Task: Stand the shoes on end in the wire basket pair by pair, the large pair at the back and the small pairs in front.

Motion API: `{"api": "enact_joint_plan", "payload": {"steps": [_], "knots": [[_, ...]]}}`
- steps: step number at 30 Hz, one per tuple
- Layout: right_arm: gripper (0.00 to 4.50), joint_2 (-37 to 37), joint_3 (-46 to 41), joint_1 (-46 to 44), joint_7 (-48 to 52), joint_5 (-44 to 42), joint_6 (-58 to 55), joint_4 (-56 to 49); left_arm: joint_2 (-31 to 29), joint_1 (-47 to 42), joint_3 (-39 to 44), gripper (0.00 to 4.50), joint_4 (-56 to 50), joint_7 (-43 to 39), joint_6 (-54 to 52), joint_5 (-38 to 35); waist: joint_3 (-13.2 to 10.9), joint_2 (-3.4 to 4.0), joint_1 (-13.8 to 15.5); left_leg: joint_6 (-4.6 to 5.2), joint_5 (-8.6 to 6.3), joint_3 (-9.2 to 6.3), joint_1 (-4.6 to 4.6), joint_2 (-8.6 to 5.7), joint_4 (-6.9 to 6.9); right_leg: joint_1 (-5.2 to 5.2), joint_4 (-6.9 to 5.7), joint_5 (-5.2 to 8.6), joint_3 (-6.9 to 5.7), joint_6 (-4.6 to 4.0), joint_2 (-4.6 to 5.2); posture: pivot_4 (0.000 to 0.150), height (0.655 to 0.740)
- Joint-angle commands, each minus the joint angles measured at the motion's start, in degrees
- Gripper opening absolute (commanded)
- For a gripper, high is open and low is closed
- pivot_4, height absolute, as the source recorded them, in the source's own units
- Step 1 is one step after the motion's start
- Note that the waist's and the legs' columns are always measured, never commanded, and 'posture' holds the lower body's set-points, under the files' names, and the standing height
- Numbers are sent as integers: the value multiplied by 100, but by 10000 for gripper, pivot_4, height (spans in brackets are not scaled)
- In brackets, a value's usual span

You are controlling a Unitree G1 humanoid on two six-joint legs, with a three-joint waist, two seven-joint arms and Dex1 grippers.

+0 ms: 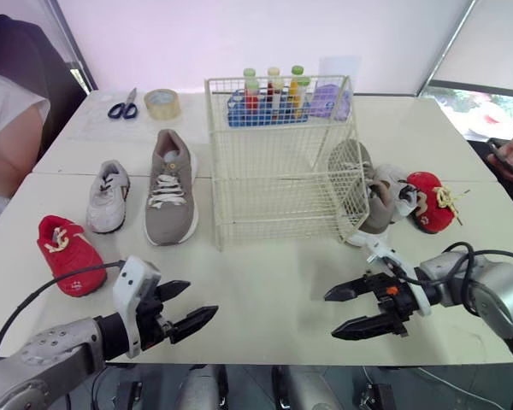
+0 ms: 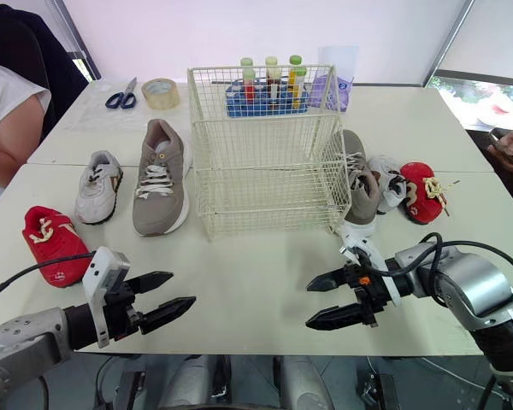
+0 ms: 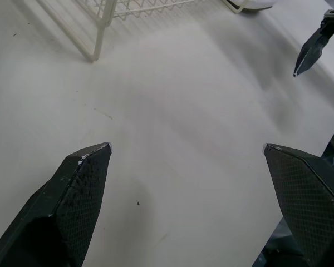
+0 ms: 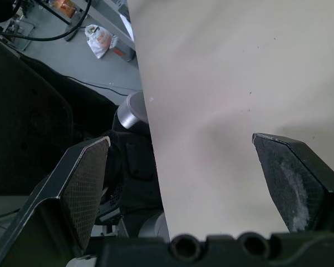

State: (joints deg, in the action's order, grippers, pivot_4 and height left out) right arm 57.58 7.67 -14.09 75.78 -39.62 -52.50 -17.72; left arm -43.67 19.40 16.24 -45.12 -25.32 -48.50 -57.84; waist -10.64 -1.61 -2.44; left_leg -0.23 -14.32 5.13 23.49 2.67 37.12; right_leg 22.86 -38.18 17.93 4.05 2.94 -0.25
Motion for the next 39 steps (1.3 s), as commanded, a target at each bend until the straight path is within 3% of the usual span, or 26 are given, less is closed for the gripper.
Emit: {"api": "enact_joint_plan", "payload": {"steps": [1, 18, 25, 31, 35, 39], "knots": [[45000, 37, -182, -19, -23, -77, 36, -154, 8, -72, -67, 44806, -45, -47, 104, 131, 0, 0, 0, 0, 0, 0, 0, 0, 1, 0, -1, 0, 0, 0, 0, 1500, 7400], [45000, -126, -189, -316, -275, 6, 141, 41, -32, -411, -46, 44806, 87, -272, 77, -99, 0, 0, -6, 1, 0, -3, -1, 0, 8, -5, -2, -9, -4, 15, -2, 1500, 7400], [45000, 407, -456, -424, -187, 175, 298, -160, -147, -685, -87, 44806, 364, -372, 60, 94, 0, 1, 16, 0, 0, -5, -1, 0, 7, -4, -1, -9, -6, 16, -1, 1500, 7400], [45000, 1027, -590, -2171, 467, 221, 423, 363, -1191, -1080, 508, 44806, 515, -1334, -94, -159, -4, 6, -26, 0, 1, 2, -6, 4, 9, 3, -7, -7, -8, -5, 0, 1500, 7400], [45000, 828, 133, -3550, 1026, 1072, 1150, 1324, -1815, -1774, 926, 44806, 633, -1703, -277, -644, -3, 7, -8, -3, 2, 1, -6, 13, 2, 17, -2, -10, -20, -18, 0, 1500, 7400], [45000, 438, 1046, -4380, 1627, 1953, 2101, 2322, -2030, -2290, 903, 44806, 569, -1725, -318, -842, -3, 7, -11, -2, 2, 20, 6, 10, -1, 24, 3, -11, -18, -16, 10, 1500, 7400]]}}
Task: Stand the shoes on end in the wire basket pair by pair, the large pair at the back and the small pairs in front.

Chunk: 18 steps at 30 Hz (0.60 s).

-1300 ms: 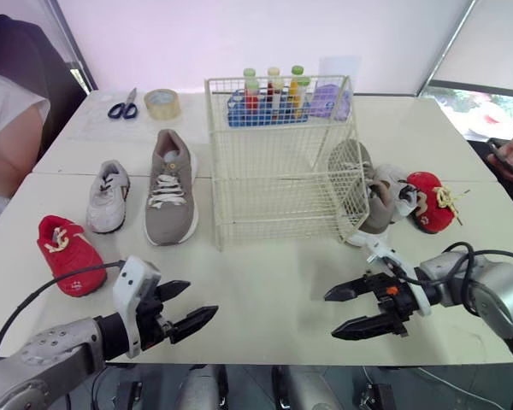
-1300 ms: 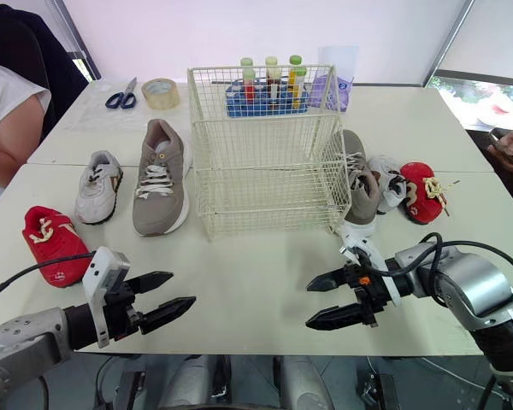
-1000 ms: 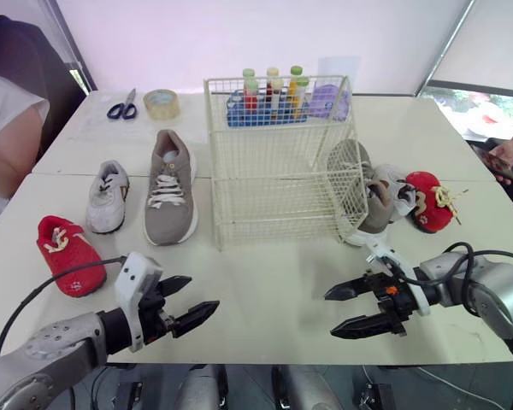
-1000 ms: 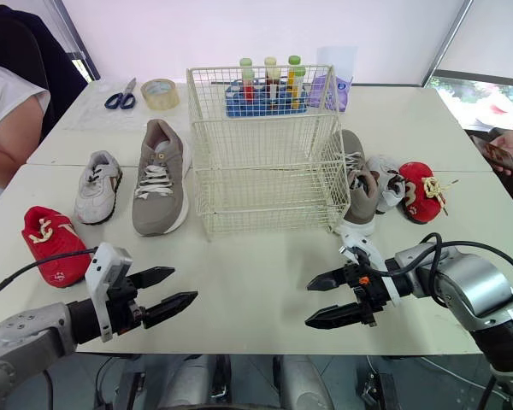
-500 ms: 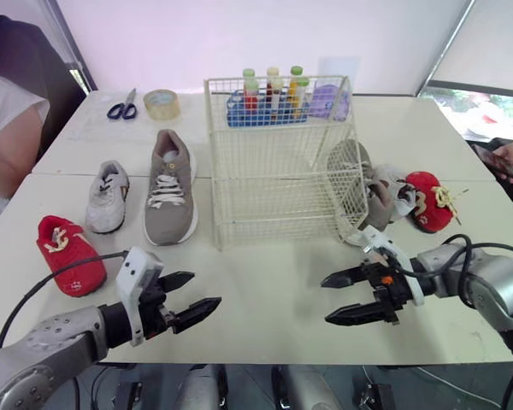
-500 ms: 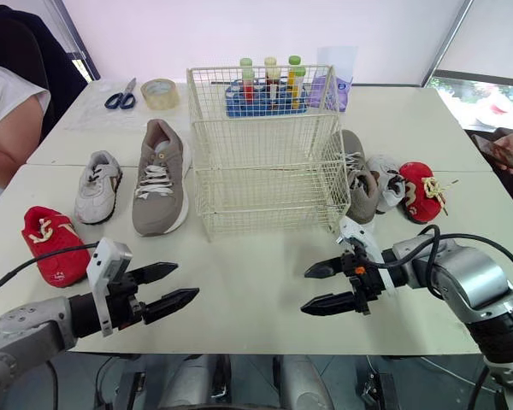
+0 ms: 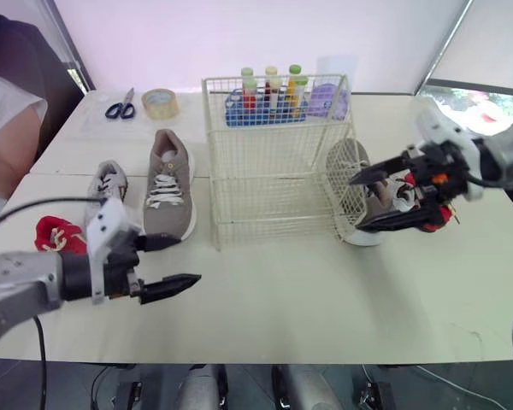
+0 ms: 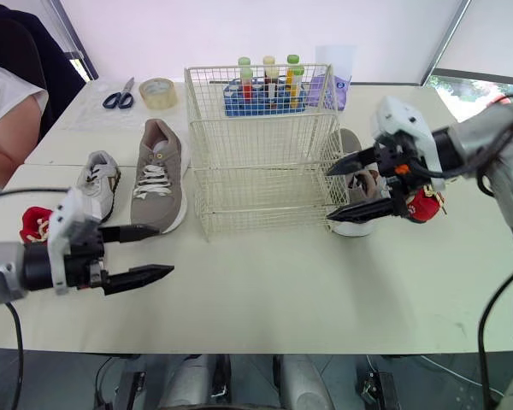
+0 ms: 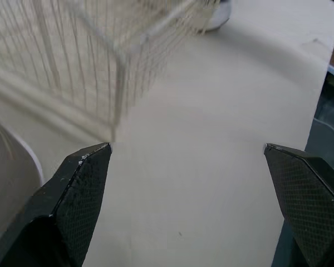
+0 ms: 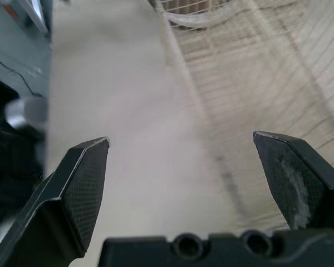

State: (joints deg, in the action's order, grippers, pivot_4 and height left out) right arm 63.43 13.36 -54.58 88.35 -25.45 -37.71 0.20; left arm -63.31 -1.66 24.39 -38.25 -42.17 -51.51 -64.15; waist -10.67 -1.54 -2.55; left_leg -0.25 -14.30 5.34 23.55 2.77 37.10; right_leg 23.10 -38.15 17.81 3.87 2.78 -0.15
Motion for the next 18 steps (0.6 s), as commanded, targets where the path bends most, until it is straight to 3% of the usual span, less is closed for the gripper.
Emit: {"api": "enact_joint_plan", "payload": {"steps": [1, 8, 9, 12, 15, 18], "knots": [[45000, -197, 635, -429, 408, 625, 782, 708, -65, -255, 61, 44806, -142, -14, -27, -242, 0, 0, -2, 1, -1, 4, 1, 0, -1, 1, 0, 0, 0, 1, 2, 1500, 7400], [45000, -692, 1770, -783, 415, 811, 1633, 1578, 342, -550, -181, 44806, -470, 777, -3, -566, -1, 2, 0, 0, 0, 8, 10, 2, -3, 20, -14, -14, 1, 27, -1, 1500, 7400], [42405, -809, 1817, -719, 415, 957, 1786, 1698, 432, -547, -234, 44936, -507, 911, 25, -545, -1, 2, -1, 0, 0, 8, 10, 2, -2, 20, -17, -14, 1, 27, -1, 1500, 7400], [31465, -1033, 1793, -628, 415, 1169, 1896, 1882, 596, -537, -325, 45000, -546, 1170, 67, -489, -1, 1, -1, -4, 3, 7, 8, 1, 7, 18, -28, -15, 1, 29, -2, 1500, 7400], [14656, -1120, 1669, -606, 415, 1232, 1874, 1849, 646, -520, -348, 45000, -544, 1213, 68, -487, 0, 0, -13, -6, 4, 8, 0, 2, 18, 11, -42, -17, 3, 31, -3, 1500, 7400], [686, -1214, 1550, -555, 399, 1309, 1846, 1761, 657, -552, -403, 45000, -489, 1202, 96, -416, 0, 0, -2, -15, 9, 5, -8, 1, 20, 10, -59, -16, 3, 30, -5, 1500, 7400]]}}
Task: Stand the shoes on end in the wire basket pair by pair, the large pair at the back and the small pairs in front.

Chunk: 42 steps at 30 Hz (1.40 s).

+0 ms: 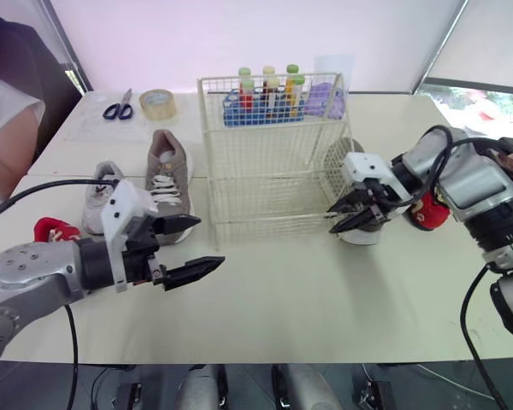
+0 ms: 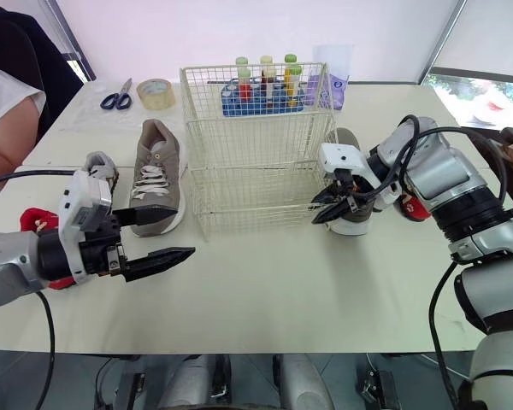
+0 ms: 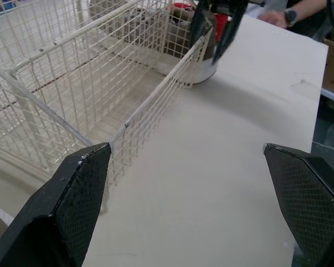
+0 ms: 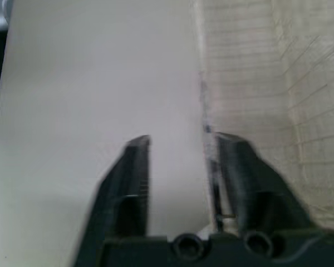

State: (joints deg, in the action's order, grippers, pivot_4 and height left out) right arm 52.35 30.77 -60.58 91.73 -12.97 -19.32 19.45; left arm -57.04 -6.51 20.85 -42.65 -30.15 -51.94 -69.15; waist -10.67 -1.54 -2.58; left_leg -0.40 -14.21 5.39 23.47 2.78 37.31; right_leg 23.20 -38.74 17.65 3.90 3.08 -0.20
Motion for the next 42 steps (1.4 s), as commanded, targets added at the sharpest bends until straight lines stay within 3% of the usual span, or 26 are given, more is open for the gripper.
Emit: {"api": "enact_joint_plan", "payload": {"steps": [1, 11, 19, 22, 26, 30, 35, 38, 40, 42], "knots": [[285, -146, -255, 78, 56, 104, -16, -205, 40, -74, -62, 45000, -30, -9, 148, 105, 0, 0, -5, -2, 1, 0, -2, 0, 0, 1, -6, 0, 0, 0, 0, 1500, 7400], [285, 48, -1115, 1003, -422, -157, -1465, -2290, 178, -122, -296, 45000, 104, -115, 244, 375, 0, 0, 0, -28, 17, -12, -8, 4, -7, 11, -40, 1, -4, -1, -9, 1500, 7400], [285, -2, -1248, 1412, -629, -58, -1495, -2614, 264, -331, -561, 45000, 308, -321, 267, 597, 0, -1, -4, -27, 18, -10, -8, 3, -2, 10, -41, 1, -3, 0, -11, 1500, 7400], [9014, -51, -1398, 1449, -755, -206, -1735, -2794, 304, -360, -639, 45000, 321, -353, 271, 669, 0, -1, 3, -27, 18, -10, -8, 4, -2, 10, -41, 1, -3, 0, -11, 1500, 7400], [26606, 91, -2230, 1428, -1003, -843, -2460, -3110, 435, -404, -558, 45000, 393, -374, 246, 512, -1, 1, 1, -28, 19, -10, -6, 4, 0, 11, -42, 1, -3, 0, -11, 1500, 7400], [26606, -26, -3957, 1177, -1905, -1893, -3831, -3028, 689, -531, -249, 45000, 614, -200, 231, -128, -1, 0, 15, -27, 19, -12, -5, 4, -1, 11, -44, 0, -4, 1, -9, 1500, 7400], [26606, -720, -5619, 1473, -3658, -2238, -4268, -3048, 881, -826, -351, 45000, 907, -40, 163, -446, 15, -26, 17, -27, 18, -21, -7, 2, 4, 0, -43, 0, -10, 0, -9, 1500, 7400], [35149, -956, -6057, 2690, -4139, -1974, -3788, -3429, 969, -807, -461, 45000, 833, 13, 100, -622, 23, -39, 18, -26, 19, -18, -6, 0, 2, -1, -40, 0, -6, 2, -9, 1500, 7400], [44340, -1263, -6364, 3462, -4522, -1934, -3495, -3723, 998, -677, -516, 45000, 701, 64, 58, -724, 24, -39, 42, -26, 19, -23, -2, -1, -3, -1, -39, 3, -10, 7, -10, 1500, 7400], [44340, -1577, -6434, 3938, -4918, -1873, -3251, -3921, 1016, -506, -536, 45000, 559, 167, 48, -770, 21, -27, 24, -27, 19, -20, 4, -4, -6, 7, -41, 5, -7, 14, -9, 1500, 7400]]}}
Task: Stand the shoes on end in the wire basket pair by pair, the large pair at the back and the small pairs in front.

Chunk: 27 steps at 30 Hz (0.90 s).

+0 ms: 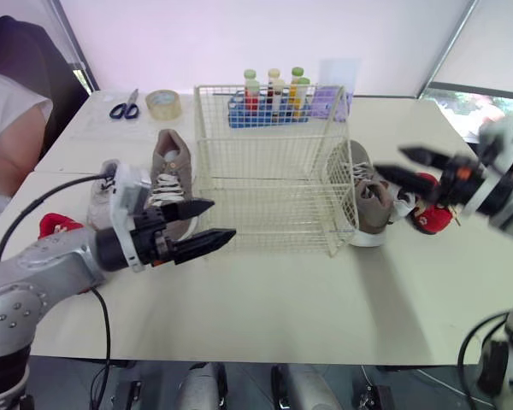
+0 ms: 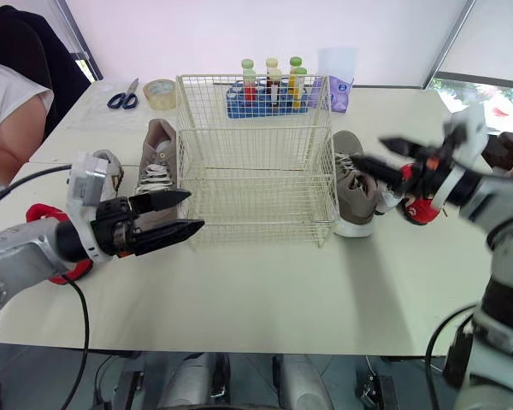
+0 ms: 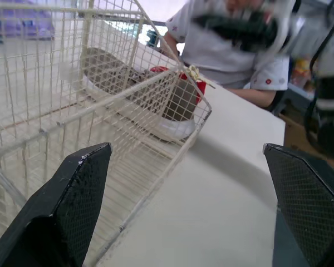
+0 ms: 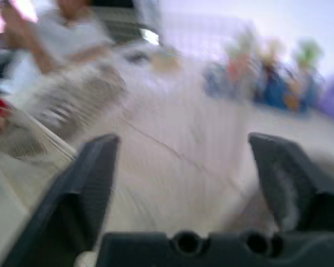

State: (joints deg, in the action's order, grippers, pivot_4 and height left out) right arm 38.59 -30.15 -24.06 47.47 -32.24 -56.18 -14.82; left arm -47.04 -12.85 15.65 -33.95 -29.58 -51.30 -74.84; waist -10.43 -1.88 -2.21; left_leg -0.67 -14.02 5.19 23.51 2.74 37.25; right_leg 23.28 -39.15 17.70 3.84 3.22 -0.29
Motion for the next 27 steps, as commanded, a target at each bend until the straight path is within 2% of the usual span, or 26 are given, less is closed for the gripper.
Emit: {"api": "enact_joint_plan", "payload": {"steps": [1, 4, 9, 18, 25, 27], "knots": [[44340, -381, -274, 602, -646, 140, 617, -602, 49, 241, -43, 45000, -403, 225, -17, -243, -5, 13, -39, 0, 0, 1, 0, 0, 1, 0, -3, 1, 0, 2, 0, 1500, 7400], [44340, -830, -79, 1134, -1033, 203, 980, -730, 38, 593, -167, 45000, -784, 457, -49, -242, -3, 14, -74, -5, 3, 4, -8, 6, -6, 4, -8, -1, 6, 5, -7, 1500, 7400], [44340, -1055, 205, 1404, -1281, 481, 1763, -186, -28, 941, -158, 45000, -998, 579, 8, -348, -3, 15, -89, -10, 25, 1, -19, 4, -3, -5, -17, -5, 5, -1, -10, 1500, 7400], [44340, -1364, 910, 865, -1350, 430, 2374, 848, 66, 1169, -428, 45000, -1061, 659, 110, 0, -3, 14, -144, 23, 58, 6, -23, -1, 1, -12, -9, -27, 12, -41, -5, 1500, 7400], [44340, -1443, 1436, 372, -1770, 1118, 3047, 1908, 138, 1196, -519, 45000, -1078, 750, 212, 197, -3, 14, -183, 23, 58, 7, -17, -1, -7, -4, -1, -34, 12, -28, -6, 1500, 7400], [39320, -1436, 1562, 325, -1875, 1285, 3137, 2079, 144, 1202, -518, 45000, -1099, 779, 231, 223, -1, 11, -181, 23, 58, 7, -19, 0, -7, -6, -2, -34, 12, -29, -6, 1500, 7400]]}}
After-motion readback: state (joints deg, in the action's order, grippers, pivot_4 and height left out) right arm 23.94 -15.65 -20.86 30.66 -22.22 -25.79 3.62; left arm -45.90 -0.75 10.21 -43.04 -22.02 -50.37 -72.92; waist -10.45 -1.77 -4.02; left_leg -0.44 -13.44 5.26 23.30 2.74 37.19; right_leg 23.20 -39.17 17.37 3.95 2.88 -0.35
